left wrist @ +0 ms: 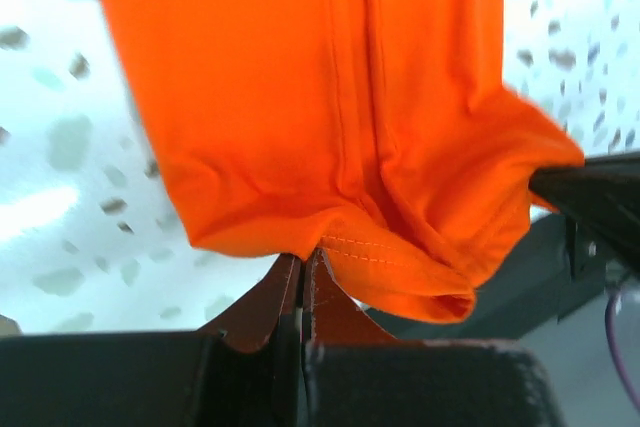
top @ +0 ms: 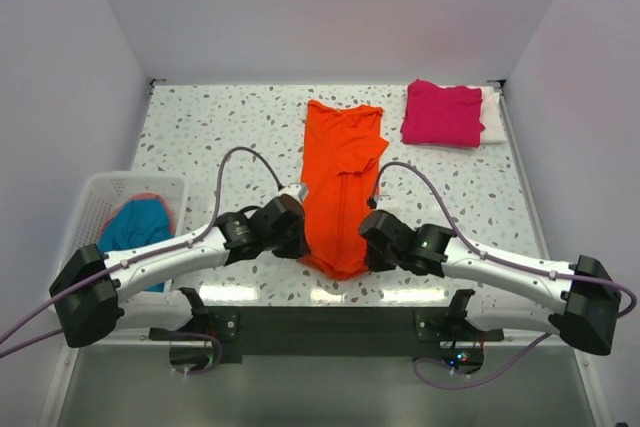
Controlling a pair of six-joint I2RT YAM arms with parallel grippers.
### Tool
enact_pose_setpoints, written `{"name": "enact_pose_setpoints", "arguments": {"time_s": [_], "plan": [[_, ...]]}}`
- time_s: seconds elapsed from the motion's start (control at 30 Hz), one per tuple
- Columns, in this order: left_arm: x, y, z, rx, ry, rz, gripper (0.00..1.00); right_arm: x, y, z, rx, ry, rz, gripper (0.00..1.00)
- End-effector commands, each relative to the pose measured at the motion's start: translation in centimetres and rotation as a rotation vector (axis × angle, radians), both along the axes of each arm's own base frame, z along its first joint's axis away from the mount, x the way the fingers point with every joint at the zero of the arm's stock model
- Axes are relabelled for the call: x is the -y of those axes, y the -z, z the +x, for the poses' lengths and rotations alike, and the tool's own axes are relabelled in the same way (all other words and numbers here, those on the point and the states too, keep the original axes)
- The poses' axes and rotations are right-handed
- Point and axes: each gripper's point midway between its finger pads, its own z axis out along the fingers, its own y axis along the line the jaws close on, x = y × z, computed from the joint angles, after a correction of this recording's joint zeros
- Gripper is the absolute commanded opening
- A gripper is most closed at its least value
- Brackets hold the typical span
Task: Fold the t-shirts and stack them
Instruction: Fold the tshirt
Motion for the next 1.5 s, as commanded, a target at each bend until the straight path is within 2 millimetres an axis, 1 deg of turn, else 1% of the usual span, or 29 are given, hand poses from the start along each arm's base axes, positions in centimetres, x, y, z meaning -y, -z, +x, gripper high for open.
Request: {"name": "enact_pose_setpoints", "arguments": {"time_s": [0.0,0.03,0.07,0.13,0.17,0.2,0.23,0.27,0.3,0.33,0.37,0.43,0.47,0.53,0.57,0.77,1.0,1.03,1.1,1.13,1.17,1.3,1.47], "plan": [[0.2,-2.1,4.4,0.107,-0.065,-0.014,0.00,0.2,-1.2,3.7,0.122,0.048,-0.047,0.00],[-0.2,-2.1,5.6,0.109,-0.098,-0.014,0.00,0.4,-1.2,4.7,0.131,0.074,-0.049,0.00],[0.3,-2.3,6.6,0.122,-0.106,-0.019,0.00,-0.1,-1.7,5.6,0.153,0.080,-0.035,0.00],[0.5,-2.5,8.1,0.140,-0.130,-0.014,0.00,0.2,-1.4,7.3,0.157,0.118,-0.041,0.00],[1.2,-2.8,9.1,0.158,-0.134,-0.017,0.00,-0.4,-1.8,8.3,0.182,0.126,-0.016,0.00],[1.3,-2.9,9.9,0.175,-0.148,-0.014,0.00,-0.4,-1.9,9.0,0.188,0.136,-0.011,0.00],[1.4,-2.1,10.5,0.172,-0.158,0.010,0.00,0.1,-1.4,10.0,0.194,0.156,-0.040,0.00],[1.9,-2.7,11.5,0.190,-0.171,-0.002,0.00,-0.4,-2.1,11.0,0.216,0.166,-0.029,0.00],[2.1,-2.6,12.1,0.189,-0.181,0.000,0.00,-0.4,-1.4,11.5,0.206,0.170,-0.048,0.00],[2.0,-2.4,12.6,0.188,-0.193,0.004,0.00,-0.3,-1.5,12.3,0.212,0.184,-0.044,0.00],[2.4,-2.1,13.4,0.189,-0.207,0.002,0.00,-0.9,-2.0,13.1,0.229,0.186,-0.024,0.00],[2.4,-1.8,14.2,0.182,-0.225,0.001,0.00,-0.8,-1.3,14.2,0.219,0.203,-0.034,0.00],[2.7,-1.7,14.7,0.183,-0.234,-0.004,0.00,-1.2,-1.4,14.8,0.222,0.198,-0.022,0.00],[2.5,-1.5,15.5,0.181,-0.258,0.002,0.00,-0.8,-1.0,15.8,0.220,0.217,-0.030,0.00],[2.8,-1.7,15.8,0.186,-0.261,-0.005,0.00,-1.1,-0.7,16.3,0.212,0.215,-0.020,0.00],[2.8,-2.0,17.9,0.197,-0.280,0.007,0.00,-0.6,-0.2,18.6,0.207,0.240,-0.011,0.00],[2.0,-2.1,20.1,0.198,-0.312,0.005,0.00,0.3,-0.6,21.0,0.207,0.271,0.024,0.00],[1.7,-1.8,20.5,0.194,-0.320,0.014,0.00,0.6,-0.3,21.4,0.196,0.278,0.026,0.00],[1.9,-2.0,21.0,0.197,-0.312,0.005,0.00,0.7,-0.5,22.0,0.200,0.283,0.033,0.00],[1.8,-1.8,21.4,0.197,-0.311,0.010,0.00,0.9,-0.5,22.5,0.199,0.290,0.035,0.00],[1.9,-2.0,21.6,0.201,-0.308,0.001,0.00,0.9,-0.4,22.6,0.193,0.288,0.043,0.00],[2.0,-1.4,22.3,0.194,-0.295,0.001,0.00,1.4,-0.2,23.5,0.185,0.305,0.054,0.00],[1.4,-0.6,23.2,0.182,-0.305,0.012,0.00,2.2,0.3,24.7,0.169,0.329,0.076,0.00]]}}
